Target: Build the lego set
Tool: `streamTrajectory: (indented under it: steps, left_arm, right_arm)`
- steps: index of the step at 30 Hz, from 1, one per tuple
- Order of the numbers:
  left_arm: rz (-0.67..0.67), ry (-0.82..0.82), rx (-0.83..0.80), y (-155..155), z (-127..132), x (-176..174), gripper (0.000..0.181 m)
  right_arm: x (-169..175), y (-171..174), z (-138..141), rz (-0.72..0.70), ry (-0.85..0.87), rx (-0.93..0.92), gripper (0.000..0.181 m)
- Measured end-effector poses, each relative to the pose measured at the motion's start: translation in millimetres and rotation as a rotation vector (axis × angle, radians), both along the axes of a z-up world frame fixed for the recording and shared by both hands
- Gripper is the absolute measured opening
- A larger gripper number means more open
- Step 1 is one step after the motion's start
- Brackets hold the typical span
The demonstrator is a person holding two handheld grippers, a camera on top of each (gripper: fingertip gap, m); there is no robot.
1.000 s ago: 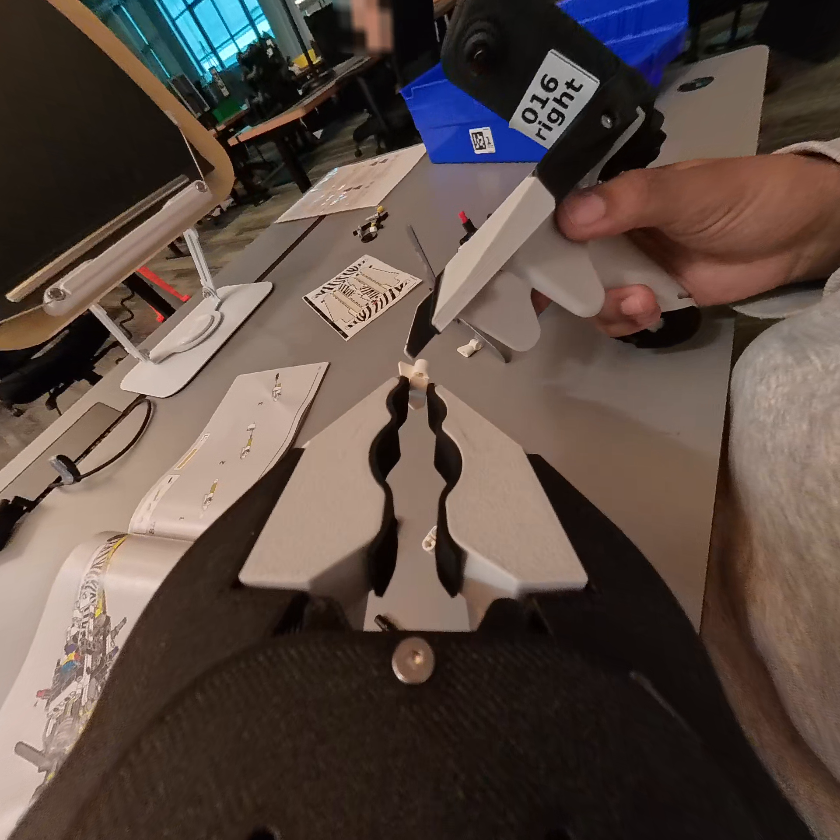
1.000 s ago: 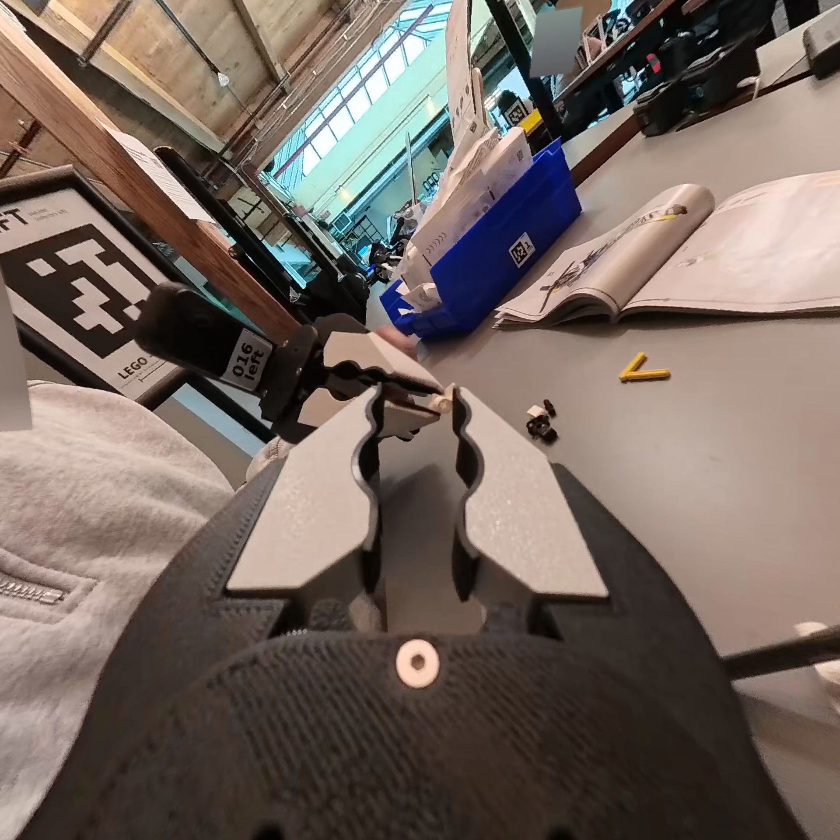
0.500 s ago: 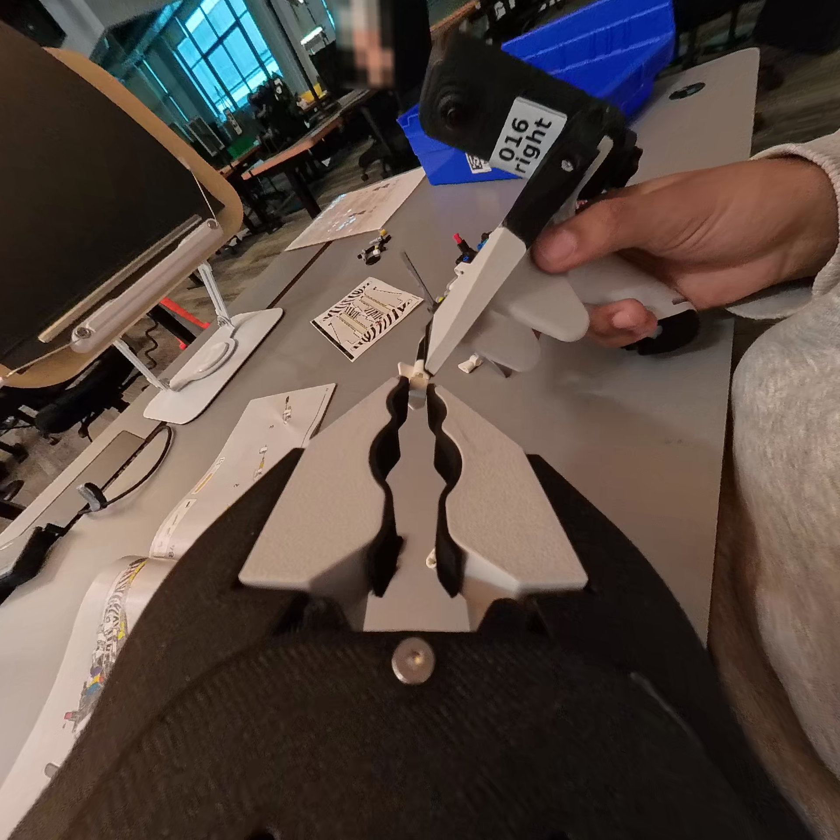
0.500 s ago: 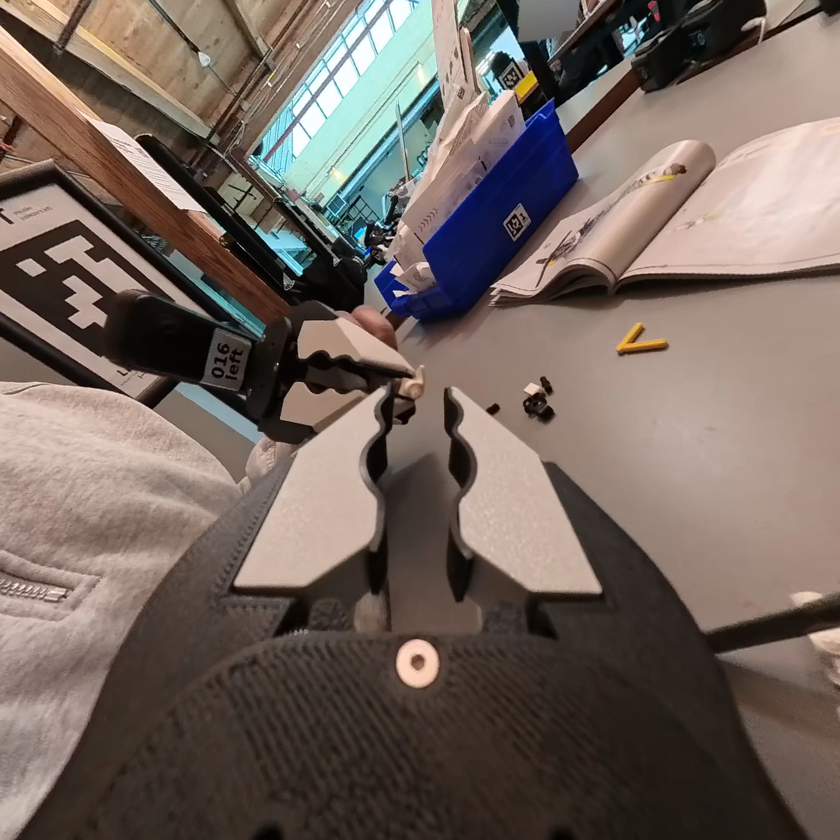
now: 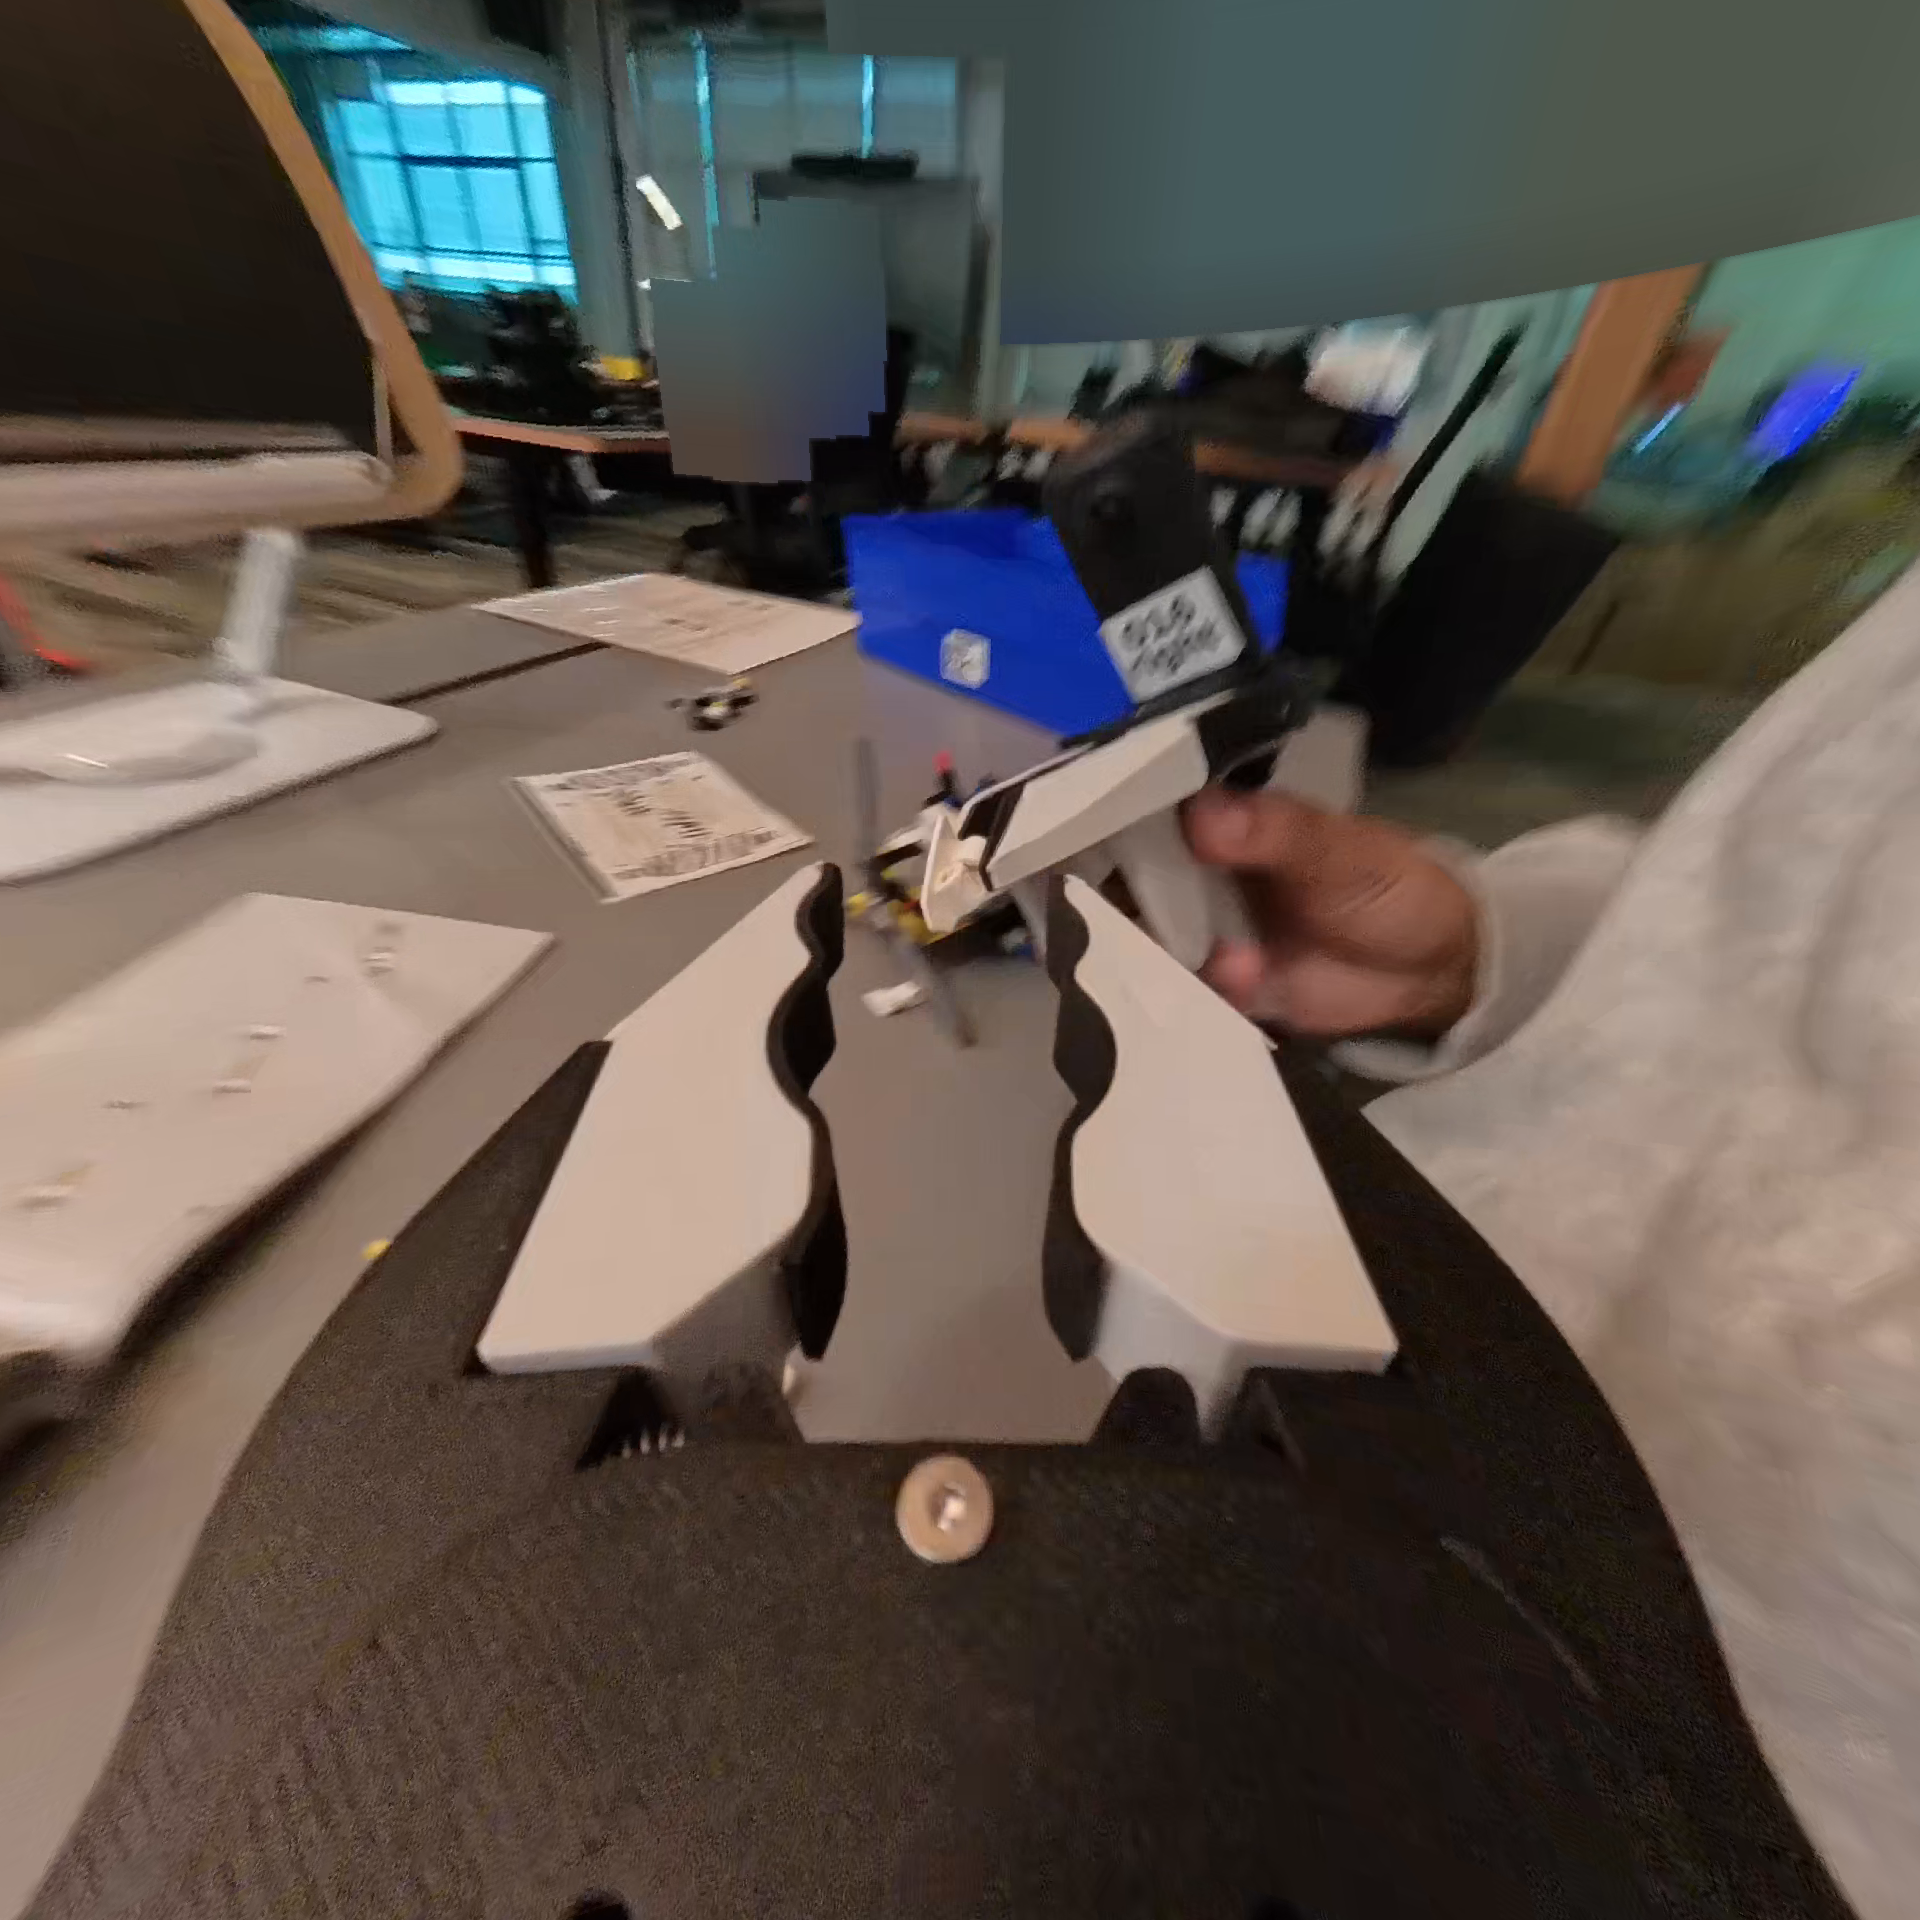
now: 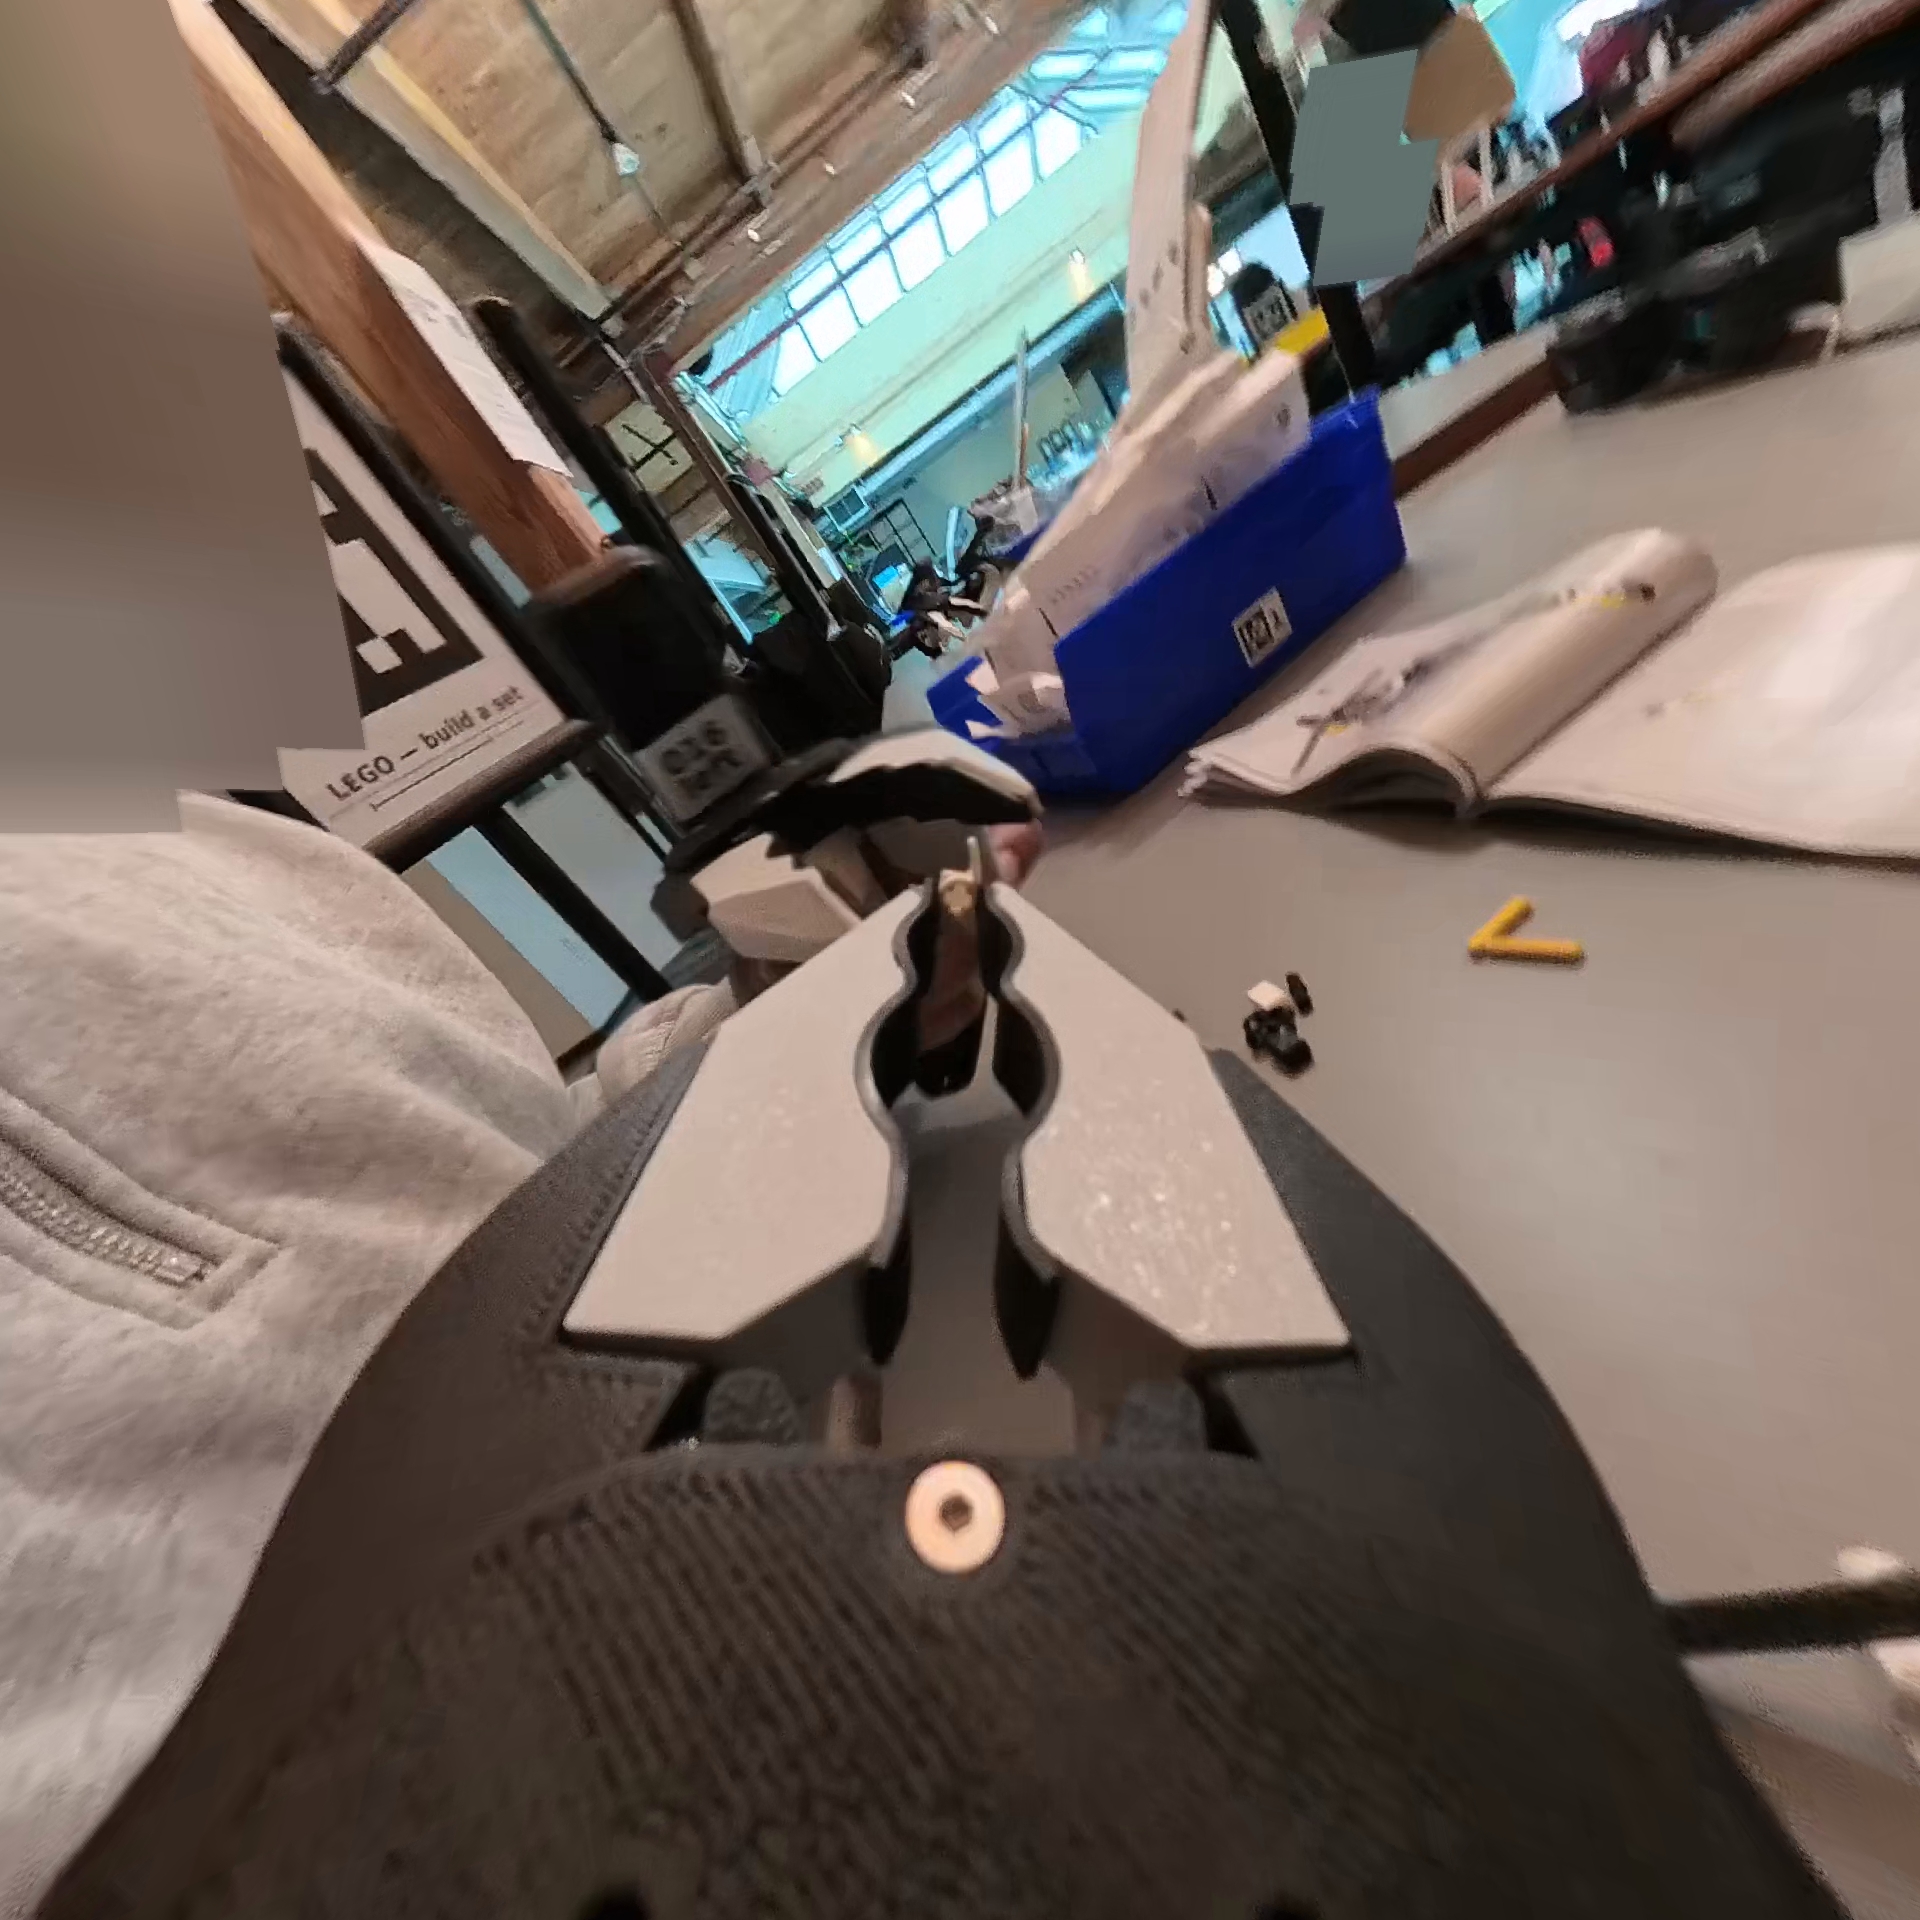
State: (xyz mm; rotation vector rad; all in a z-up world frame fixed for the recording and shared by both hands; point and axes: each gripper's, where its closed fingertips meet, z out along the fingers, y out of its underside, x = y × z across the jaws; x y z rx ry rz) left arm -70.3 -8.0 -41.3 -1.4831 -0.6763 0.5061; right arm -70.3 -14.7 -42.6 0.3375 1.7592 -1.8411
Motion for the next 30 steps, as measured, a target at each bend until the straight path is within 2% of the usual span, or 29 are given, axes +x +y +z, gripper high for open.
streamTrajectory:
  steps: [3,6,10,13,22,26,28,30]
  left_arm:
    - [-0.166,-0.092,0.286,2,18,12,0.036]
    - [-0.222,-0.118,0.42,-2,27,17,0.026]
    - [-0.234,-0.158,0.387,1,19,17,0.024]
    - [-0.285,-0.158,0.418,2,23,24,0.011]
    - [-0.345,-0.21,0.528,-5,22,26,0.005]
    - [-0.323,-0.2,0.515,-6,20,24,0.005]
    - [-0.293,-0.166,0.553,-17,26,22,0.005]
    - [-0.22,-0.125,0.626,-42,34,16,0.004]
  right_arm:
    - [4,0,10,-0.027,0.112,-0.045,0.004]
    - [11,0,17,-0.019,0.179,-0.076,0.004]
    - [21,-1,23,-0.001,0.228,-0.118,0.004]
    - [23,-2,24,-0.011,0.267,-0.118,0.004]
    - [26,-6,21,-0.009,0.332,-0.078,0.005]
    - [23,-6,18,-0.022,0.344,-0.056,0.005]
    - [19,-6,18,-0.045,0.35,-0.048,0.008]
    - [13,-6,17,-0.08,0.357,-0.025,0.013]
